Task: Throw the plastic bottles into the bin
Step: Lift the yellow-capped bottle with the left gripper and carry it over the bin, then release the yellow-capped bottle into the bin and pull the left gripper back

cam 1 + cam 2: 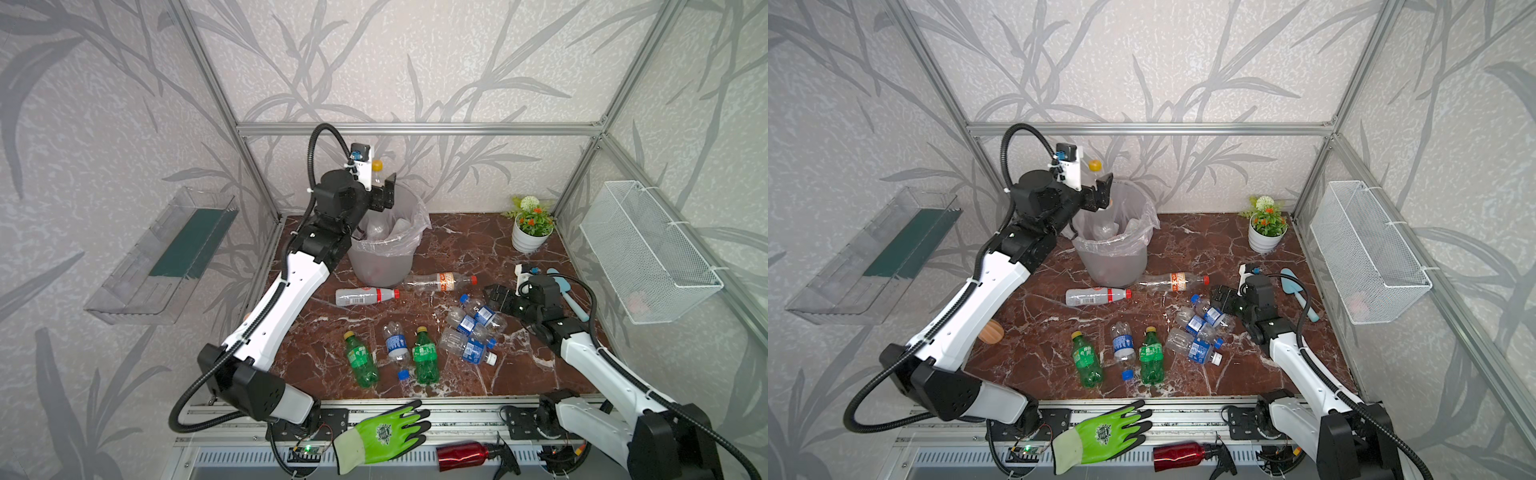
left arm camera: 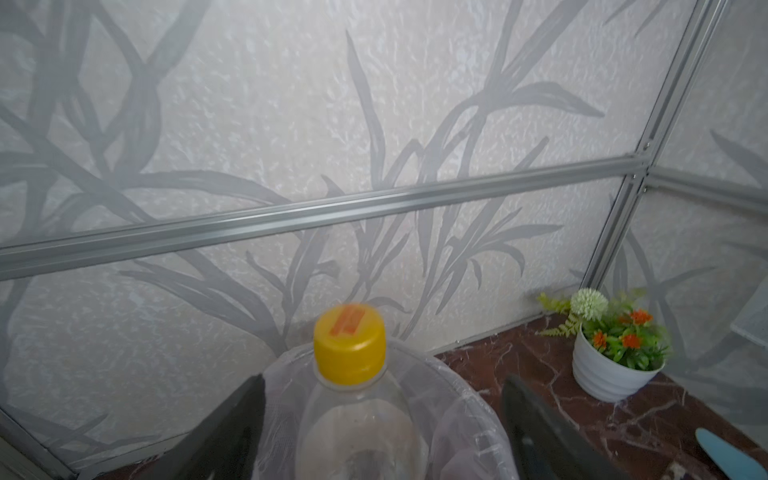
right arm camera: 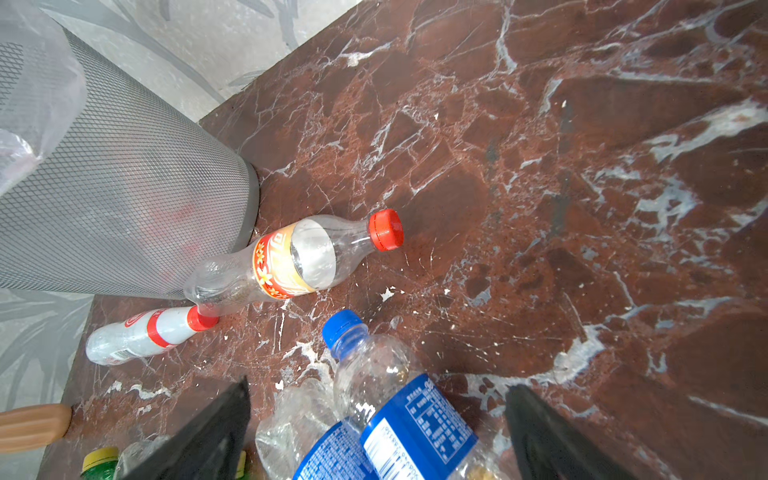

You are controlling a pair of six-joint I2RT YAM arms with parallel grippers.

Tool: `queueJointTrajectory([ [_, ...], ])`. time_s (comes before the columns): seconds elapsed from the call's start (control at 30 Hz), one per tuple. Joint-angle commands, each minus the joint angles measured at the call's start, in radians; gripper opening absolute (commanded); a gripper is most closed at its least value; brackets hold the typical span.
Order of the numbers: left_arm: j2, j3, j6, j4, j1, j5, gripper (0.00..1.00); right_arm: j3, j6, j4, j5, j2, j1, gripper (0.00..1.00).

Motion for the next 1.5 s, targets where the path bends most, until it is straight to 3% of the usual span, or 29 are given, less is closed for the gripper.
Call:
queueJointTrajectory([
  [0.0,-0.123,-0.065,-0.019,0.014,-0.002,0.068,0.99,0.039,-0.026,-0.041,0.026,-0.038,-0.002,0.96],
  [0.13,-0.251,-0.213,-0.03,0.144,-0.001,0.011,0.99,0.051,-0.031,-0.057,0.033,-0.029,-0.002,0.97],
  [0.33,-0.373,-0.274,-0.059,0.001,-0.001,-0.035,0.99,0.081,0.008,-0.058,0.029,0.025,-0.001,0.96],
  [0.53,-0.53,-0.484,-0.134,0.018,-0.002,-0.113,0.99,0.141,0.08,-0.034,-0.027,0.138,0.002,0.93],
  [0.7,-0.624,-0.568,-0.157,-0.056,-0.001,-0.188,0.99,0.217,0.068,-0.037,-0.022,0.232,0.05,0.92],
  [0.93,-0.692,-0.668,-0.273,-0.178,-0.002,-0.314,0.99,0.249,0.11,-0.006,-0.006,0.314,0.111,0.92],
  [1.07,-0.72,-0.747,-0.346,-0.177,-0.002,-0.395,0.99,0.27,0.26,-0.014,0.044,0.363,0.146,0.97],
  [1.27,-0.702,-0.782,-0.344,-0.198,0.0,-0.406,0.99,0.367,0.337,-0.02,0.046,0.461,0.211,0.97],
  [1.47,-0.671,-0.807,-0.345,-0.23,0.0,-0.424,0.99,0.414,0.492,-0.023,0.114,0.54,0.287,0.98],
])
